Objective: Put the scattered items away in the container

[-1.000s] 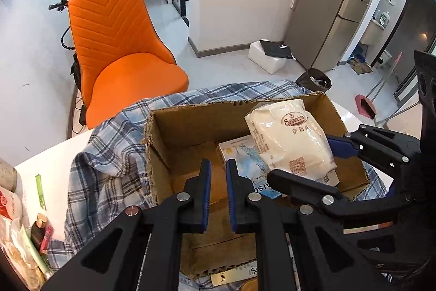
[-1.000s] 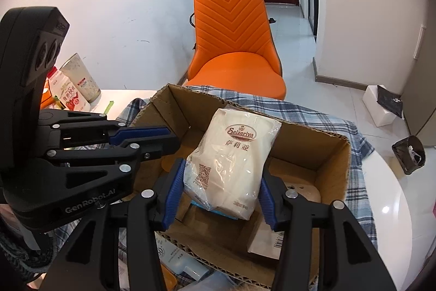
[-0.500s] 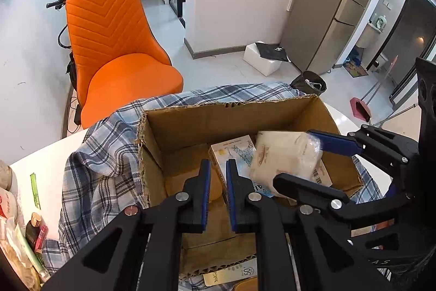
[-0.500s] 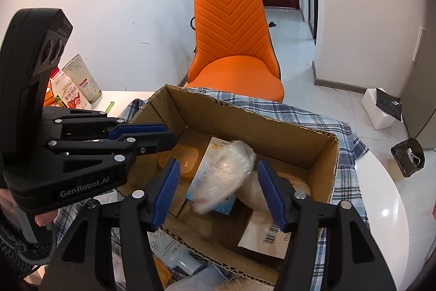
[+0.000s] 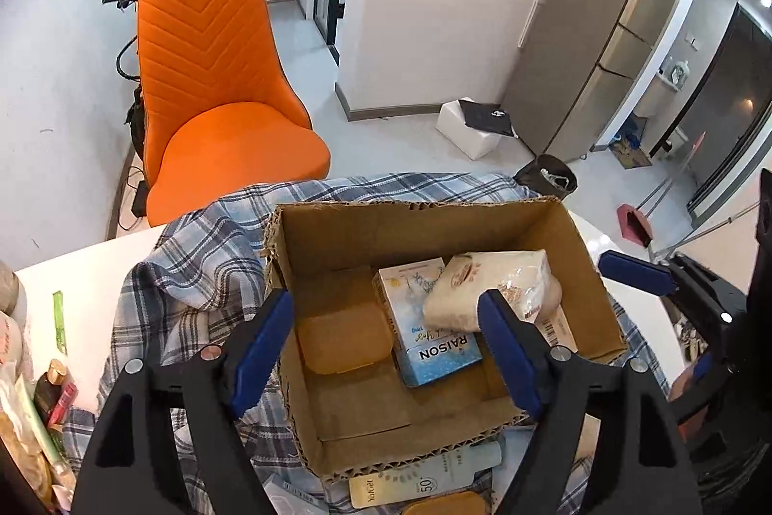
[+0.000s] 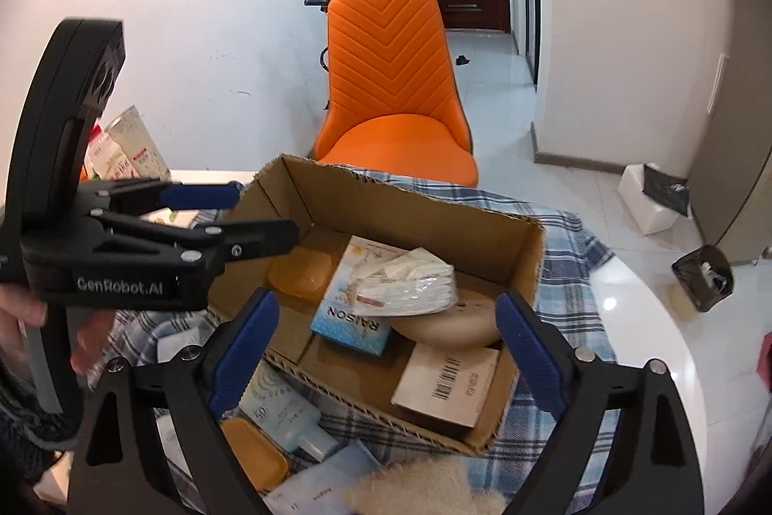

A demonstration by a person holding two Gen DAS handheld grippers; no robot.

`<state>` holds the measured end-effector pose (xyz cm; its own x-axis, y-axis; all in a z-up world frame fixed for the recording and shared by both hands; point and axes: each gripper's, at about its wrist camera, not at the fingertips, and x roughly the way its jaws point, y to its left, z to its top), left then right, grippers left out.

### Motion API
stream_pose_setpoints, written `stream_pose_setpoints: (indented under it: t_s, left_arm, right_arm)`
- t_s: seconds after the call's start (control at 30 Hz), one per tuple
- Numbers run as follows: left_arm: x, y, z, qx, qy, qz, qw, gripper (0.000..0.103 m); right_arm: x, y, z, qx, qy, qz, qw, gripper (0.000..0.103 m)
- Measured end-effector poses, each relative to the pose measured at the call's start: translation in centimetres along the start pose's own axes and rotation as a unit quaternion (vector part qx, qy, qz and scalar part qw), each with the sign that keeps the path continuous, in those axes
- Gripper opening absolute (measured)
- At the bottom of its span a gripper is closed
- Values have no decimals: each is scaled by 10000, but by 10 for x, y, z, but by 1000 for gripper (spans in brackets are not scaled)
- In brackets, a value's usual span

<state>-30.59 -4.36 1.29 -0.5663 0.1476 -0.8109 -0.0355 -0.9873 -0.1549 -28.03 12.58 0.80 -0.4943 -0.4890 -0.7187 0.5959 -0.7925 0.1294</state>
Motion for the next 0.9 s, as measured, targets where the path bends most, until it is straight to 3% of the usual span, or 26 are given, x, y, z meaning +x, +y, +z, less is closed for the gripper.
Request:
stream_pose_setpoints:
  t_s: [0.13,0.57,0.9]
  left_arm:
    - [0,-7,-4,133,42,327,9994,81]
    - [-12,-13,-13,147,48,461,9988,81]
    - [-21,-20,-22,208,61,513,9984,81]
  right_arm:
    - [-4,5,-5,-181,-87,-318,9993,91]
    - [-22,-12,-12,362,-172,-487,9980,92]
    - [-41,-5,-19,419,-347,-577,9969,92]
